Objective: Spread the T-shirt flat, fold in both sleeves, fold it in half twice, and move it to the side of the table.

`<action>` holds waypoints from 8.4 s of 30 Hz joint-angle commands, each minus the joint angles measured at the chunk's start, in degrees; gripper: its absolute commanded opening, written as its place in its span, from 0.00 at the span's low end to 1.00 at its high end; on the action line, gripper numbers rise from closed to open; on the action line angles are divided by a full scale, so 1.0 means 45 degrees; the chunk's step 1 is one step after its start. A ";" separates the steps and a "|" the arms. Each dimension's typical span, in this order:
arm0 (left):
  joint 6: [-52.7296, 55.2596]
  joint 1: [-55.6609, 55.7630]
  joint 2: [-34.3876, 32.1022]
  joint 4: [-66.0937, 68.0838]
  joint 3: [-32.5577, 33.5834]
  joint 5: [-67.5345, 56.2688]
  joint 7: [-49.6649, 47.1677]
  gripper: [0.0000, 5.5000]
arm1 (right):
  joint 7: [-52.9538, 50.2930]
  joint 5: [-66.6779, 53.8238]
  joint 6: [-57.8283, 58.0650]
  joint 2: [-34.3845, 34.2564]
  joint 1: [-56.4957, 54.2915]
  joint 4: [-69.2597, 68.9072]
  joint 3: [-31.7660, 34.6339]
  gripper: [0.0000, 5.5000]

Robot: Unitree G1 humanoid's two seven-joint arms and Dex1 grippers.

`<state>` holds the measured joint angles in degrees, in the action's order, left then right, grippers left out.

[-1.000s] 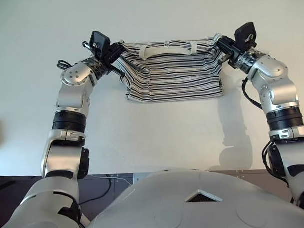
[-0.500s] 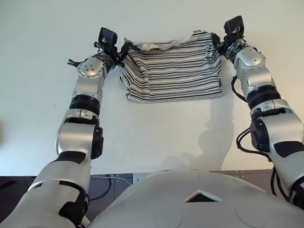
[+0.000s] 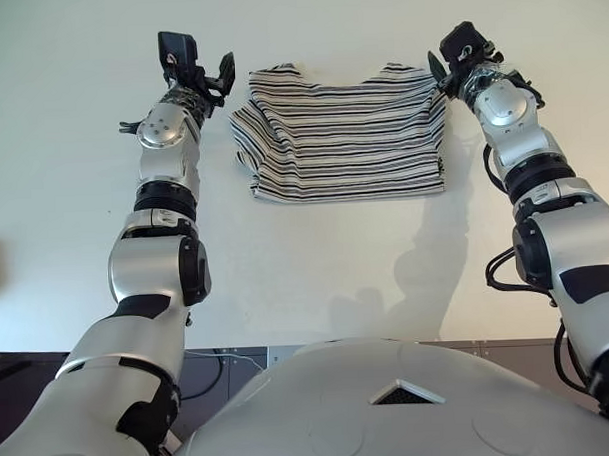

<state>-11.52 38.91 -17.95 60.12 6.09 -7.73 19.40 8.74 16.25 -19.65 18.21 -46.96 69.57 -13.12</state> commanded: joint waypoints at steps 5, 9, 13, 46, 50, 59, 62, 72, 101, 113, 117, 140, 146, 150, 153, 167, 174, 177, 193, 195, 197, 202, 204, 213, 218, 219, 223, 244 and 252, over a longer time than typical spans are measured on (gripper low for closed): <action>0.1605 -0.1802 0.0349 -0.3642 0.1344 -0.1293 -0.0765 0.62 | 0.1482 0.3559 -0.1354 0.1443 0.0134 0.0787 -0.3158 0.46; 0.2934 -0.3659 0.0591 -0.6904 0.1810 -0.1824 -0.1499 0.62 | 0.5458 0.3534 -0.4267 0.3632 0.1703 -0.0809 -0.4164 0.46; 0.3801 -0.5130 0.1001 -0.9276 0.2189 -0.2189 -0.2329 0.62 | 1.1760 -0.1958 -0.4078 0.8364 0.5972 -1.0367 -0.5076 0.46; 0.4985 -0.5416 0.1714 -1.0717 0.1800 -0.1600 -0.2750 0.62 | 0.7489 -0.5622 0.7737 -0.0256 0.3981 -0.9997 0.0273 0.46; 0.4536 -0.5008 0.1736 -1.0047 0.1787 -0.1621 -0.2633 0.62 | 0.8764 -0.5323 0.6704 -0.1074 0.3738 -0.8760 -0.0546 0.46; 0.4272 -0.4391 0.1535 -0.9169 0.1800 -0.1661 -0.2310 0.62 | 0.6542 -0.3338 0.5599 -0.1843 0.2924 -0.3926 -0.0857 0.46; 0.4295 -0.4357 0.1498 -0.9148 0.1813 -0.1659 -0.2246 0.62 | 0.5471 -0.3183 0.5387 -0.1958 0.2509 -0.2765 -0.0575 0.46; 0.4598 -0.5501 0.1620 -1.0234 0.1914 -0.1763 -0.2317 0.62 | 0.6179 -0.2877 0.6208 0.1866 0.4738 -0.6311 0.0456 0.46; 0.5673 -0.9830 0.0268 -1.3451 0.0887 -0.1067 -0.0436 0.62 | 0.7246 -0.3827 1.0693 0.2897 1.1245 -1.8629 -0.1227 0.46; 0.2730 -1.1992 -0.3366 -1.6407 -0.0045 0.1692 0.1969 0.62 | 0.6784 -0.4648 0.8637 0.2739 1.2579 -2.3541 0.0059 0.46; -0.1903 -1.3864 -0.7032 -1.6046 -0.1146 0.4206 0.4503 0.62 | 0.7061 -0.0049 0.2766 0.6676 1.4627 -2.2523 -0.0788 0.46; -0.8902 -1.0989 -0.8362 -1.1132 -0.4812 0.7871 0.3774 0.81 | 0.6259 0.3795 -0.0759 0.5000 1.3282 -1.9681 -0.3290 0.46; -0.9161 -1.1244 -0.8799 -1.0842 -0.4838 0.7326 0.3651 0.81 | 0.5547 0.4659 -0.0411 0.4716 1.3455 -1.9462 -0.3148 0.46; -0.9478 -1.2039 -1.0249 -1.0633 -0.4643 0.6711 0.4063 0.81 | 0.5146 0.5044 -0.0229 0.4490 1.3632 -1.9460 -0.3242 0.46; -0.9780 -1.1044 -1.0433 -0.9636 -0.4723 0.7178 0.3799 0.81 | 0.4919 0.5289 -0.0117 0.4314 1.3784 -1.9483 -0.3396 0.46; -1.0369 -1.0388 -0.8765 -0.9796 -0.6648 0.7875 0.3342 0.76 | 0.5010 0.4948 -0.0864 0.4276 1.2655 -1.8626 -0.3445 0.46; -1.1313 -0.9826 -0.8337 -0.8660 -0.6801 0.8753 0.2254 0.54 | 0.5057 0.4563 -0.1641 0.4700 1.2487 -1.8325 -0.3269 0.24; -1.1775 -1.0472 -0.8306 -0.8876 -0.6525 0.9471 0.1189 0.45 | 0.5061 0.4270 -0.1888 0.4910 1.2617 -1.8328 -0.3115 0.15; -1.2110 -1.0703 -0.8387 -0.8865 -0.6392 0.9739 -0.0252 0.06 | 0.5782 0.2016 -0.1110 0.4717 1.3015 -1.8782 -0.2553 0.02; -1.1569 -1.0539 -0.8491 -0.8934 -0.6535 0.8032 0.0419 0.04 | 0.6098 0.1174 -0.0709 0.4806 1.3190 -1.9005 -0.2261 0.02; -1.0039 -1.0552 -0.8726 -0.9901 -0.6805 0.4974 0.1795 0.02 | 0.6809 -0.0343 0.0159 0.5052 1.3451 -1.9567 -0.1834 0.02; -0.7251 -1.2632 -1.0409 -1.3955 -0.6729 0.0762 0.3983 0.02 | 0.9187 -0.5084 0.3050 0.6477 1.4860 -2.2246 -0.1084 0.02; -0.5328 -1.3556 -1.1099 -1.5350 -0.6359 -0.1523 0.4603 0.02 | 0.9255 -0.6840 0.4500 0.6639 1.5331 -2.3311 -0.0546 0.02; 0.2473 -0.7752 -0.7293 -1.4674 -0.4851 -0.5377 0.3681 0.02 | 0.6353 -0.9900 1.0549 0.3706 0.8461 -1.8877 0.1116 0.02; 0.1573 -0.4941 -0.4257 -0.8966 -0.6089 -0.1697 0.3860 0.02 | 0.6357 -0.7513 0.9054 0.1506 0.5748 -1.3083 -0.0438 0.02; 0.1268 -0.4826 -0.3883 -0.8317 -0.6061 -0.1339 0.3872 0.02 | 0.6392 -0.7256 0.8718 0.1103 0.5385 -1.2136 -0.0501 0.02; 0.0346 -0.4317 -0.2779 -0.6794 -0.5415 -0.0599 0.3716 0.02 | 0.5905 -0.6182 0.7029 -0.0040 0.4343 -0.9264 -0.0352 0.02; 0.0680 -0.3866 0.0075 -0.3790 -0.1814 0.0200 0.0432 0.33 | 0.4311 -0.5657 0.2739 -0.1821 0.1675 -0.4179 0.2698 0.42; 0.1545 -0.3747 0.1964 -0.4359 0.0866 -0.2234 -0.1093 0.33 | 0.8820 -0.5498 0.4202 -0.1767 0.3835 -0.6175 0.0765 0.42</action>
<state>-5.88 21.67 -10.86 40.87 8.51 -16.70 15.96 46.77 -10.96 -2.61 9.16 -29.99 39.94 -7.70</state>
